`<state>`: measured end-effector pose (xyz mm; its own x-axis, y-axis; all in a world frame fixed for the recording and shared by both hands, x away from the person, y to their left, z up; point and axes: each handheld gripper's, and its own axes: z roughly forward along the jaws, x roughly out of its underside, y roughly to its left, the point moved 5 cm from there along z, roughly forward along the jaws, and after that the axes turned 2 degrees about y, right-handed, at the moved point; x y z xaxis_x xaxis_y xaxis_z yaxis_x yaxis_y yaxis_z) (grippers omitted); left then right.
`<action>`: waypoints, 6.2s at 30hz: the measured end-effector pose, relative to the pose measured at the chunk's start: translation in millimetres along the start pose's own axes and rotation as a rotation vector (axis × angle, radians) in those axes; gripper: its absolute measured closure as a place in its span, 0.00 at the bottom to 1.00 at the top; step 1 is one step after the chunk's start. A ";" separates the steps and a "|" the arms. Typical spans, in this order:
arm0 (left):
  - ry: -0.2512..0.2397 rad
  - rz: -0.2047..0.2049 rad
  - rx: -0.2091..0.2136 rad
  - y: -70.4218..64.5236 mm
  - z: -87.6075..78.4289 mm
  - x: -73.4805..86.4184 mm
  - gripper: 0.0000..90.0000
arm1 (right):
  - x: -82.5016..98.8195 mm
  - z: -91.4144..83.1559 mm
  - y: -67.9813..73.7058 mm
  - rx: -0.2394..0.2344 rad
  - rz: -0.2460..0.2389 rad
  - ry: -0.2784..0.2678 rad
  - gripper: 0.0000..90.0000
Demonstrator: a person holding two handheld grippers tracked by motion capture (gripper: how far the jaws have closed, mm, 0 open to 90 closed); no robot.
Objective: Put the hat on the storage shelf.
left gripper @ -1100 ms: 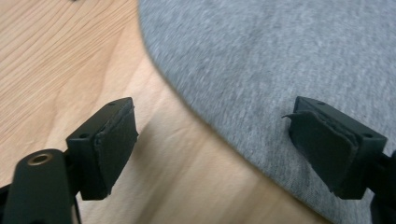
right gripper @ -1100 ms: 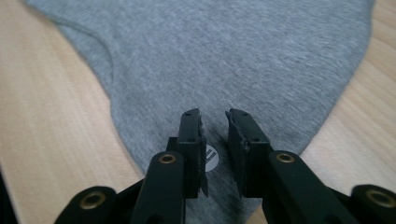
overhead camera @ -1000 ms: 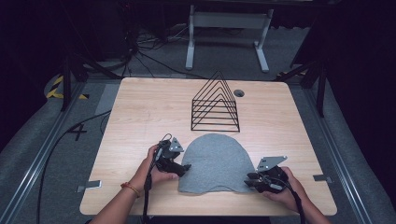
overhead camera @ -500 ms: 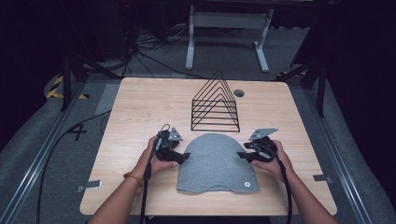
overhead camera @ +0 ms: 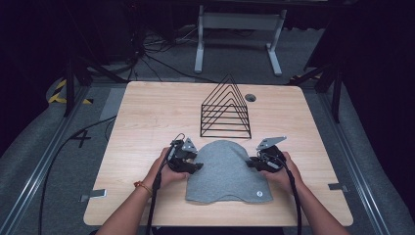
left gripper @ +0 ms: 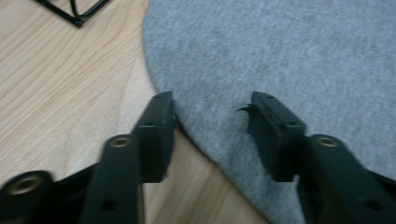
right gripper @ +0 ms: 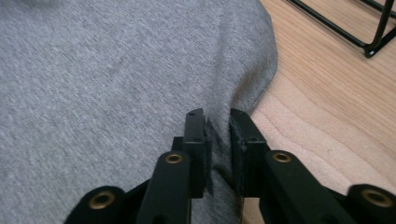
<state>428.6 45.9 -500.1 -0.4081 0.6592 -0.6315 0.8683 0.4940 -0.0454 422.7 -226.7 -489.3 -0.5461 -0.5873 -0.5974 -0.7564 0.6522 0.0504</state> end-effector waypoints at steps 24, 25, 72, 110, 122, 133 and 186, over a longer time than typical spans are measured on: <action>-0.085 0.086 -0.025 -13.3 -30.0 -18.5 0.97 | -4.5 -34.5 8.9 0.038 -0.058 -0.128 0.94; -0.097 0.082 -0.026 -14.3 -31.6 -19.4 0.97 | -4.8 -37.9 9.1 0.038 -0.059 -0.136 0.94; -0.379 0.253 -0.123 -4.1 -170.8 -176.6 0.98 | -125.9 -195.6 -10.4 0.221 -0.137 -0.446 0.94; -0.355 0.105 -0.269 95.3 -163.6 -233.0 0.98 | -228.1 -165.5 -81.4 0.294 -0.094 -0.444 0.94; -0.393 0.066 -0.255 105.1 -160.4 -235.3 0.98 | -237.5 -165.7 -89.9 0.302 -0.080 -0.460 0.94; -0.417 0.078 -0.197 95.5 -162.5 -219.0 0.98 | -225.6 -159.6 -77.9 0.266 -0.105 -0.446 0.94; -0.387 0.042 -0.121 83.3 -77.3 -130.9 0.98 | -136.0 -79.0 -72.2 0.133 -0.094 -0.374 0.94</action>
<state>532.5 44.6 -361.3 -0.2164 0.4298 -0.8766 0.8334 0.5491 0.0635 523.2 -231.8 -348.5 -0.2896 -0.4482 -0.8457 -0.7299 0.6751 -0.1078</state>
